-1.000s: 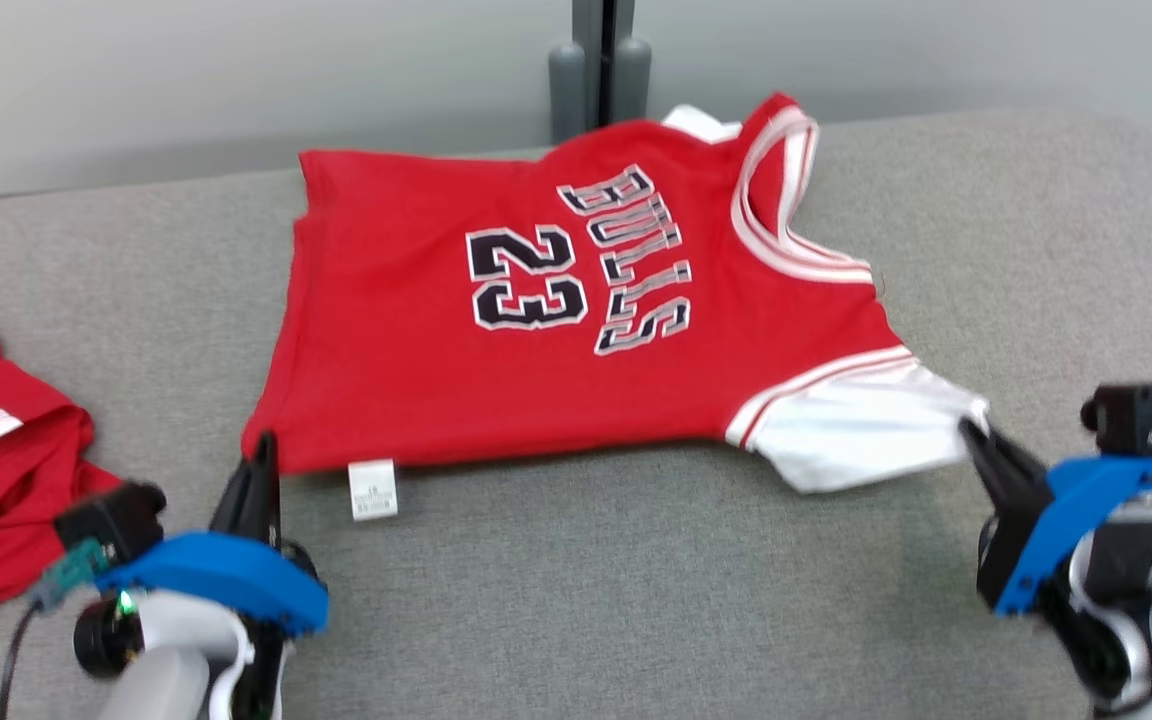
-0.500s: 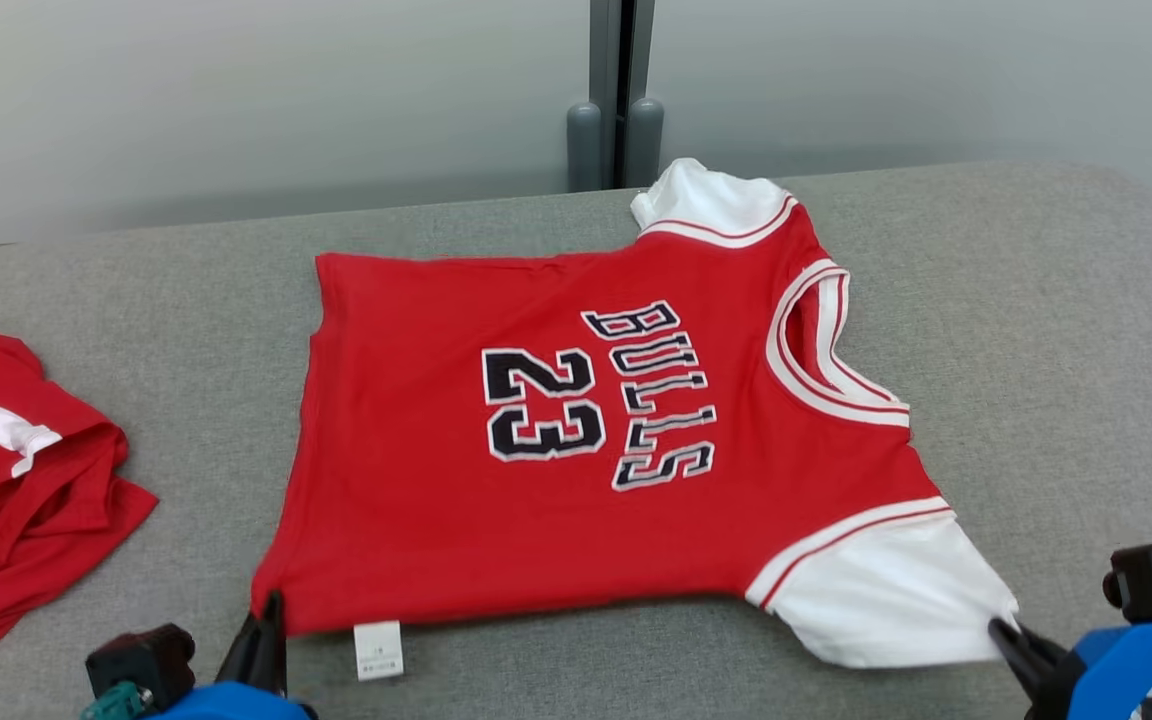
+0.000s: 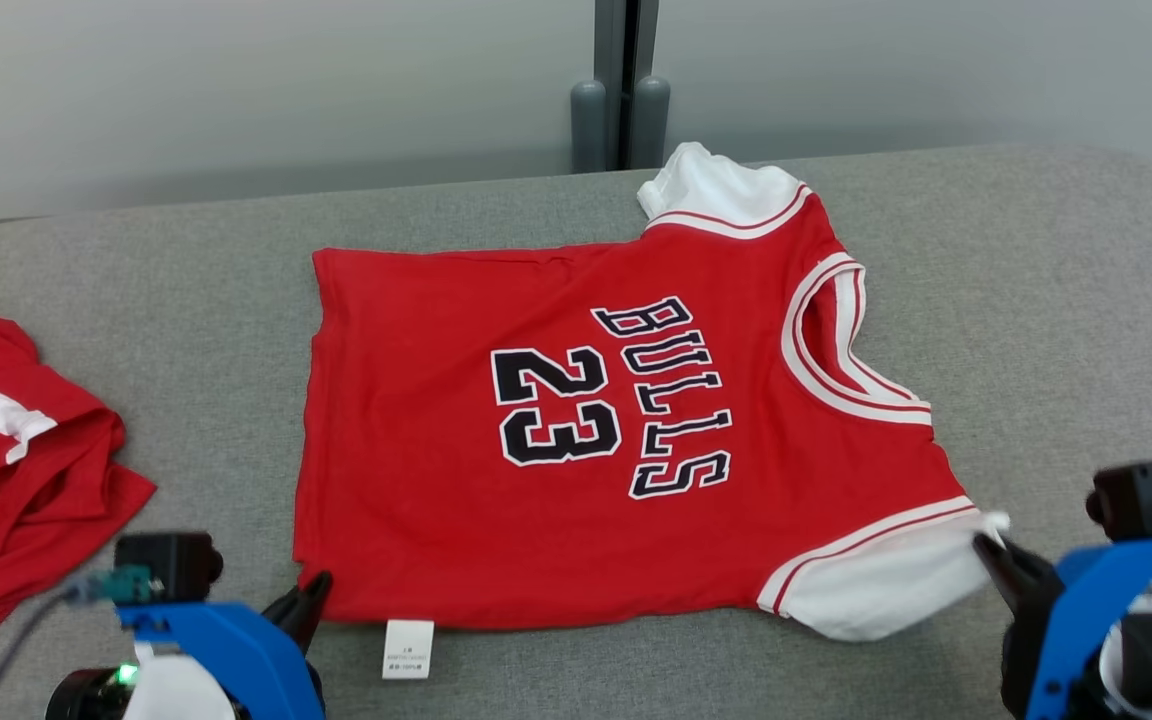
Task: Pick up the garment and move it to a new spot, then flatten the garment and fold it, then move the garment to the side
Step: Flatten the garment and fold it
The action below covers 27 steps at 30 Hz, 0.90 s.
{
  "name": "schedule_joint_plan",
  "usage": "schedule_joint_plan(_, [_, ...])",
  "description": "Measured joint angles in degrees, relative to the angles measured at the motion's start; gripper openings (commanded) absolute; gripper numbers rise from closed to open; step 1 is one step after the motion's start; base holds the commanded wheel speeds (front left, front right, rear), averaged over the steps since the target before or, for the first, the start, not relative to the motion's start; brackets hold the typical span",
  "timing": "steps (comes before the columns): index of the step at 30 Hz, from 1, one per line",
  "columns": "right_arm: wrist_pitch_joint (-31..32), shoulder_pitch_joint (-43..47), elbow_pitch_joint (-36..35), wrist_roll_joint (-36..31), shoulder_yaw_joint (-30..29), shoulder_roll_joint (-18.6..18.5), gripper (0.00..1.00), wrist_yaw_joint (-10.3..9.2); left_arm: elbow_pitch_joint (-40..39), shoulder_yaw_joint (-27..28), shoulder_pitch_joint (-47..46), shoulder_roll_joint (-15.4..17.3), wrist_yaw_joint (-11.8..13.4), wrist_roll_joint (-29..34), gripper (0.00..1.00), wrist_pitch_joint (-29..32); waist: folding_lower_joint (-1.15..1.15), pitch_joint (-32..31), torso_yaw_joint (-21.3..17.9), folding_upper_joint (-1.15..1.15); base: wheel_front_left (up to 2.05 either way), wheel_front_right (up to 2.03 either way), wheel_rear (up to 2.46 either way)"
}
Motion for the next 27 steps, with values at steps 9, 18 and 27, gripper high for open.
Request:
schedule_joint_plan(9, [0.49, -14.1, 7.37, -0.27, 3.07, -0.98, 0.0, 0.0, 4.34, 5.2, -11.05, -0.82, -1.25, -17.7, 0.0, 16.53, 0.01, 2.3, -0.74, 0.0, 0.0, 0.0, 0.0])
schedule_joint_plan(18, [-2.59, -23.97, 17.97, 2.15, 5.42, -3.53, 0.0, 0.0, 12.09, 7.92, -17.62, -1.8, 1.46, -20.38, 0.0, 19.03, 0.01, 4.01, -1.68, 0.0, 0.0, 0.0, 0.0])
schedule_joint_plan(27, [-8.42, -30.71, 27.77, 3.04, 9.02, -5.69, 0.0, 0.0, 18.6, 8.29, -21.06, -2.75, 0.74, -19.2, 0.0, 16.11, 0.0, 5.56, -1.45, 0.0, 0.0, 0.0, 0.0])
